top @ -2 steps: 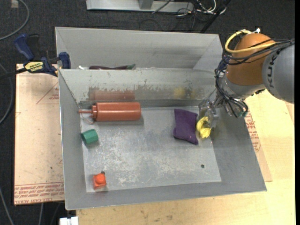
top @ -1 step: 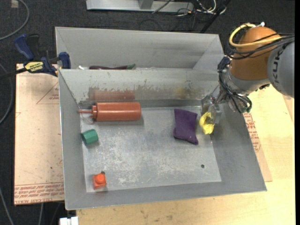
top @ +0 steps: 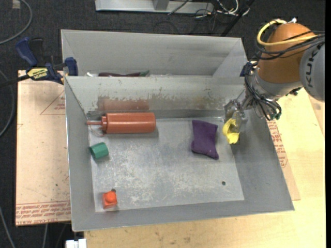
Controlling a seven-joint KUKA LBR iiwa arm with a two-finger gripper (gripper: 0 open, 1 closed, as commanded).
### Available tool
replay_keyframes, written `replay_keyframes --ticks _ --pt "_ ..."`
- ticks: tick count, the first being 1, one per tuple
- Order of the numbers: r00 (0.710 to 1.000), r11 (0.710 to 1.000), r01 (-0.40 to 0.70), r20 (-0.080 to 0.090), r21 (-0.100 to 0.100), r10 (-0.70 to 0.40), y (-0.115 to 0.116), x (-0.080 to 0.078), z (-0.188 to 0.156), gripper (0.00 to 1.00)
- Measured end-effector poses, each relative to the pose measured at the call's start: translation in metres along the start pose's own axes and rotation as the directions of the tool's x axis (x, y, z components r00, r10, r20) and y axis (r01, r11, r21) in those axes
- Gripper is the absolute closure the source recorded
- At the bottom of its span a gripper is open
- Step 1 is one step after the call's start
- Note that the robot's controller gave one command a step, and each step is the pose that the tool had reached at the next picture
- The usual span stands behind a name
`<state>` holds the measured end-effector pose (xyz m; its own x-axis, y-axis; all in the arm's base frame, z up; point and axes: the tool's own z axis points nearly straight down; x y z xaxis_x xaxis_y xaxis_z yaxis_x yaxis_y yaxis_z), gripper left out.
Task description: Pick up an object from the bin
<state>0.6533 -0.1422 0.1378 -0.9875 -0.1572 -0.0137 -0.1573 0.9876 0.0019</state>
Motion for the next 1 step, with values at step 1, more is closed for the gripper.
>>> replay_keyframes --ticks 1 --pt "1.0 1.0 0.0 -0.002 -0.001 0.0 0.0004 0.0 -0.0133 1.0"
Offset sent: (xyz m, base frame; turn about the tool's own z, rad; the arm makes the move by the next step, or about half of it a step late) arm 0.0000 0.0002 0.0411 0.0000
